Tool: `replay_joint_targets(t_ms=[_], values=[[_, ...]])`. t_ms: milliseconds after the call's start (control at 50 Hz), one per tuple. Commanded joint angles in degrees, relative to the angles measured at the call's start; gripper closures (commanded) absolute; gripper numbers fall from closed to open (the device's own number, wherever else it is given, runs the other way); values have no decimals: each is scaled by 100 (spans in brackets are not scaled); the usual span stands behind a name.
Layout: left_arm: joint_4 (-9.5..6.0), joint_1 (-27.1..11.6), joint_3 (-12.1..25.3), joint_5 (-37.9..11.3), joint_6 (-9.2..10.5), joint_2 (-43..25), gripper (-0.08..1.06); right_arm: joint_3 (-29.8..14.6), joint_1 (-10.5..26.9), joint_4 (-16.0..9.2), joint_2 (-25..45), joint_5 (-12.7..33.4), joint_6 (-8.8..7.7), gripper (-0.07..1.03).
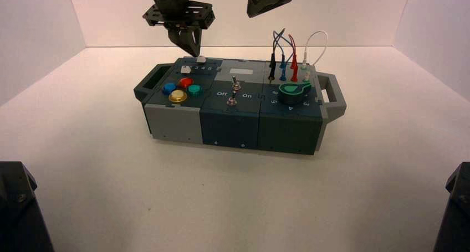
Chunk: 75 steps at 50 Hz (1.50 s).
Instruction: Move the top slider to position 4.
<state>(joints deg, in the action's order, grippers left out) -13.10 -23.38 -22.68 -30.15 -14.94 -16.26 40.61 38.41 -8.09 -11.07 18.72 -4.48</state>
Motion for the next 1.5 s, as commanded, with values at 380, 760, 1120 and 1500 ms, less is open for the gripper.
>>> replay_joint_targets(t_ms=[380,760,1120,1500], values=[[-9,-44,149,-9,-44,79,101,-149,9,-44,-62,-35,26,99],[-9,-97,167,-26,-44,44,101,-158,9,-26,-53,-35,26,99],[-9,-105,202,-53,-53,35,101,-158,9,-26,-62,-35,26,99],[-9,-114,220,-88,-53,-35,101,-158,9,-44,-62,-35,18,99]])
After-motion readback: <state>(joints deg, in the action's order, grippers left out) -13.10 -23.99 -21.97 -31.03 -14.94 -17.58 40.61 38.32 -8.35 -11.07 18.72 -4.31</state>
